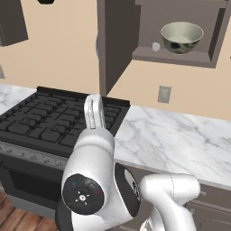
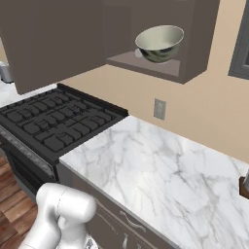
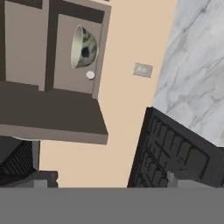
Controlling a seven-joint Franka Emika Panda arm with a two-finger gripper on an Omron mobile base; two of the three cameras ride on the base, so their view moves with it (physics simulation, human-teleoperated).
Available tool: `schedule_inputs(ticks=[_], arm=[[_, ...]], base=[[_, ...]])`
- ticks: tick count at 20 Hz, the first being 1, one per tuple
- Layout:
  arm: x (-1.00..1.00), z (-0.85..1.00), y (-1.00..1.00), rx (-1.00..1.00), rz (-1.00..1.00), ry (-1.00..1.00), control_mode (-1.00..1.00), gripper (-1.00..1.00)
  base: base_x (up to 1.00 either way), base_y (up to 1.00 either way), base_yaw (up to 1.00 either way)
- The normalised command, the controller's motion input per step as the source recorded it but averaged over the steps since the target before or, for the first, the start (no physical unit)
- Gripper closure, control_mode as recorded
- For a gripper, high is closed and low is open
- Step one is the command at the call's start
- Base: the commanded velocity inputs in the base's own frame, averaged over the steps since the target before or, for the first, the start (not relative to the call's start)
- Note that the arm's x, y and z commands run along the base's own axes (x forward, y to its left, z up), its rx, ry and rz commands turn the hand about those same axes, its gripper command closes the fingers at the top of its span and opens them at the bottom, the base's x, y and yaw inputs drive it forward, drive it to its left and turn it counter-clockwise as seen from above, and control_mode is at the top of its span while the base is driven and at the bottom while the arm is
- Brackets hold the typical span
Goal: Pick the mug and place it in the sink. Pick the bowl and place it in the open cabinet and then close the cabinet.
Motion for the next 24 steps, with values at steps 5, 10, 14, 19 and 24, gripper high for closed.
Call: schedule_inputs(ticks=[5, 10, 14, 19, 24], arm=[[0.78, 0.00, 0.16, -0.09, 0.00, -0.24, -1.00, -1.00], [0.40, 0.00, 0.02, -0.11, -0.05, -0.36, -1.00, -1.00], [0.21, 0.00, 0.00, -0.03, -0.14, -0.41, -1.00, -1.00], [0.45, -0.02, 0.01, 0.00, -0.19, -0.30, -1.00, -1.00], [0.51, -0.21, 0.14, 0.02, -0.18, -0.19, -1.00, -1.00]], base=[[0.00, 0.00, 0.00], [0.00, 0.00, 0.00], [0.00, 0.00, 0.00], [0.00, 0.00, 0.00], [0.00, 0.00, 0.00]])
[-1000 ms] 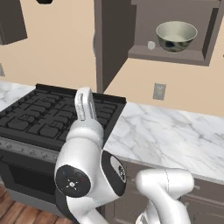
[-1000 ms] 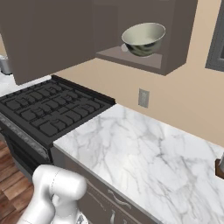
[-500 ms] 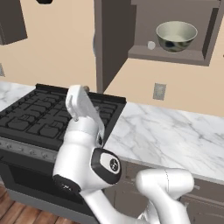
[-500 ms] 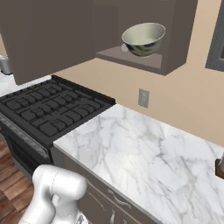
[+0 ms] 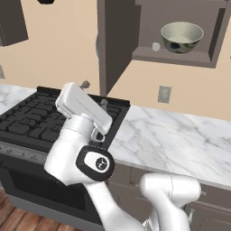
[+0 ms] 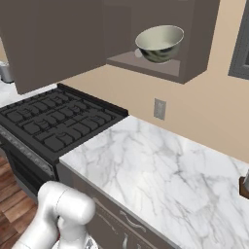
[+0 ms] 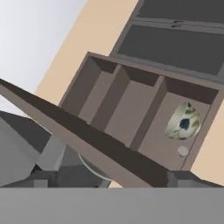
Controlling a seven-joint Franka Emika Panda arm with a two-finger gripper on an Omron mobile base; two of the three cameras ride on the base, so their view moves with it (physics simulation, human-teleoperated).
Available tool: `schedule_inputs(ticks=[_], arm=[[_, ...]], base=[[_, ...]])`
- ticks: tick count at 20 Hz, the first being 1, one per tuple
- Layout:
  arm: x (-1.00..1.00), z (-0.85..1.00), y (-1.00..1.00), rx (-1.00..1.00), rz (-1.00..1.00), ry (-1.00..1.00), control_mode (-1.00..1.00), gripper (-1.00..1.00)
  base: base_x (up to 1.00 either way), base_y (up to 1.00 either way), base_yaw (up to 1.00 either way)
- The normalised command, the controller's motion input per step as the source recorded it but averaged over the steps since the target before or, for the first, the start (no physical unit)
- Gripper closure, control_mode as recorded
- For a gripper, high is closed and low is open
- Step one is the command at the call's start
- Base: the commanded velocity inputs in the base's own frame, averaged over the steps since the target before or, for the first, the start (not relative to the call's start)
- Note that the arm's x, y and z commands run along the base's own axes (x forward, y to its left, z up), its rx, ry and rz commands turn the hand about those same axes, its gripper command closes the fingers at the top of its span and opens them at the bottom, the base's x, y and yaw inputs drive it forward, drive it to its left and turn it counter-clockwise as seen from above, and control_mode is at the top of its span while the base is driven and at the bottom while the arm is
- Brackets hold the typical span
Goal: Pick the mug and place it in the sink. Pick the bowl and place it in the open cabinet and then close the cabinet.
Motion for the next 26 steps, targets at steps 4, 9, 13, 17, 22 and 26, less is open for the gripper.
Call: schedule_inputs(ticks=[4, 9, 13, 17, 22, 26], arm=[[0.59, -0.49, 0.25, 0.12, -0.12, -0.14, -1.00, -1.00], [0.59, -0.47, 0.19, 0.17, -0.05, -0.14, -1.00, -1.00], [0.47, -0.12, 0.03, 0.14, -0.04, -0.22, -1.00, -1.00], [0.54, -0.12, 0.00, 0.15, -0.03, -0.22, -1.00, -1.00], [0.54, -0.30, 0.00, 0.18, -0.01, -0.17, -1.00, -1.00], [0.54, -0.36, 0.00, 0.17, 0.00, -0.16, -1.00, -1.00]], base=[[0.00, 0.00, 0.00], [0.00, 0.00, 0.00], [0.00, 0.00, 0.00], [0.00, 0.00, 0.00], [0.00, 0.00, 0.00], [0.00, 0.00, 0.00]])
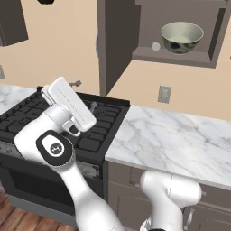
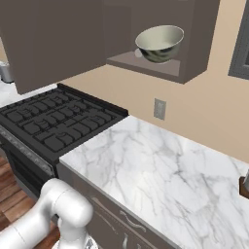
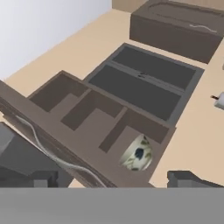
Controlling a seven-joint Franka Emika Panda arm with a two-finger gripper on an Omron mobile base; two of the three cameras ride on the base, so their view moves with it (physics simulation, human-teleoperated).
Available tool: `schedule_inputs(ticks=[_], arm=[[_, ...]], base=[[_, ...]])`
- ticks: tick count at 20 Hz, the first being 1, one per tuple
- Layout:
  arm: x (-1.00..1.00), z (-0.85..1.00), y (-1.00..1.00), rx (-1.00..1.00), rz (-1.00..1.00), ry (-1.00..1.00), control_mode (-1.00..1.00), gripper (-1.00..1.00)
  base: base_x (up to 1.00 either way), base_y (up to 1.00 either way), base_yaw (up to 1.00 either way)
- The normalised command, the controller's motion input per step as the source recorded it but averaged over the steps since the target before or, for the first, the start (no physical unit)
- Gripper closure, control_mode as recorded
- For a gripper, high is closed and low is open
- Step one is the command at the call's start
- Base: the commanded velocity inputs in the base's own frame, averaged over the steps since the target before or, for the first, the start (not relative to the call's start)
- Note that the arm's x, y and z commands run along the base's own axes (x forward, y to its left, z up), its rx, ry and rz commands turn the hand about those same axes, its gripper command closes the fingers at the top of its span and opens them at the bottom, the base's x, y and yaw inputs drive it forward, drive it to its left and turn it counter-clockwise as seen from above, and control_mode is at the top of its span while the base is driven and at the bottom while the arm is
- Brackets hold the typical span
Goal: Pick the mug and place it in the sink. Pick the bowl and place it in the open cabinet and then close the cabinet.
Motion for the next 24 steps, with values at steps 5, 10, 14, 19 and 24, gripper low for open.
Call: schedule_inputs(ticks=[5, 10, 14, 19, 24], arm=[[0.58, -0.33, 0.00, 0.13, 0.00, -0.16, -1.00, -1.00], [0.73, -0.26, 0.00, 0.09, 0.00, -0.09, -1.00, -1.00], [0.75, -0.27, 0.00, 0.06, 0.00, -0.10, -1.00, -1.00], [0.21, -0.18, -0.12, 0.05, 0.00, -0.18, -1.00, -1.00], [0.01, -0.06, -0.41, 0.04, 0.00, -0.22, -1.00, -1.00]], base=[[0.00, 0.00, 0.00], [0.00, 0.00, 0.00], [0.00, 0.00, 0.00], [0.00, 0.00, 0.00], [0.00, 0.00, 0.00]])
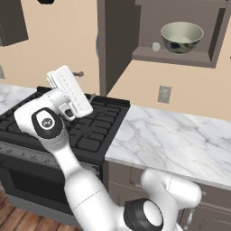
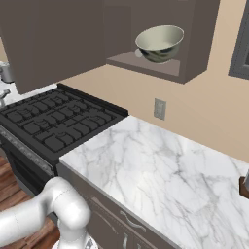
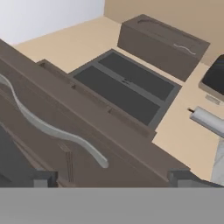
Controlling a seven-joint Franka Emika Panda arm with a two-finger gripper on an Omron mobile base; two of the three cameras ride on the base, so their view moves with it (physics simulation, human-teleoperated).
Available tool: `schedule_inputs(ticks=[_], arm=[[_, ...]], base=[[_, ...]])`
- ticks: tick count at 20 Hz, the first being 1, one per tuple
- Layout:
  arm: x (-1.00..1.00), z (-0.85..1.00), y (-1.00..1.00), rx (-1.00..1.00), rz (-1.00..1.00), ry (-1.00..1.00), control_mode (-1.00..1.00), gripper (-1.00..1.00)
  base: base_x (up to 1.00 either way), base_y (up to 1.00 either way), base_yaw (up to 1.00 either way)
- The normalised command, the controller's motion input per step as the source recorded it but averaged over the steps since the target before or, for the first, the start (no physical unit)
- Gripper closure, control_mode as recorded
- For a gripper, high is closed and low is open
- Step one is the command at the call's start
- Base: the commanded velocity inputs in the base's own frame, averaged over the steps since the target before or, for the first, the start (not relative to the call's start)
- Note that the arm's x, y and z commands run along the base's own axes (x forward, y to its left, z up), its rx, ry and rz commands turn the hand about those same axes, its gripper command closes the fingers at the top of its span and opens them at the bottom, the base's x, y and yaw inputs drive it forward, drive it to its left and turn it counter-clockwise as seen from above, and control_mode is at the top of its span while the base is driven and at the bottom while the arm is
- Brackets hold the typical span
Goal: Pick the mug and place it in the sink. Pick the bowl and place it in the open cabinet and then close the cabinet.
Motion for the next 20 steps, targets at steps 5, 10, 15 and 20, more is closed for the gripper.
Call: schedule_inputs(ticks=[5, 10, 15, 20], arm=[[0.28, -0.15, -0.49, 0.05, 0.00, -0.20, -1.00, -1.00], [0.49, -0.30, -0.43, 0.09, 0.00, -0.15, -1.00, -1.00], [0.30, -0.21, -0.46, 0.06, 0.00, -0.17, -1.00, -1.00], [-0.55, 0.00, -0.93, 0.06, -0.12, -0.31, -1.00, -1.00]], base=[[0.00, 0.00, 0.00], [0.00, 0.00, 0.00], [0.00, 0.00, 0.00], [0.00, 0.00, 0.00]])
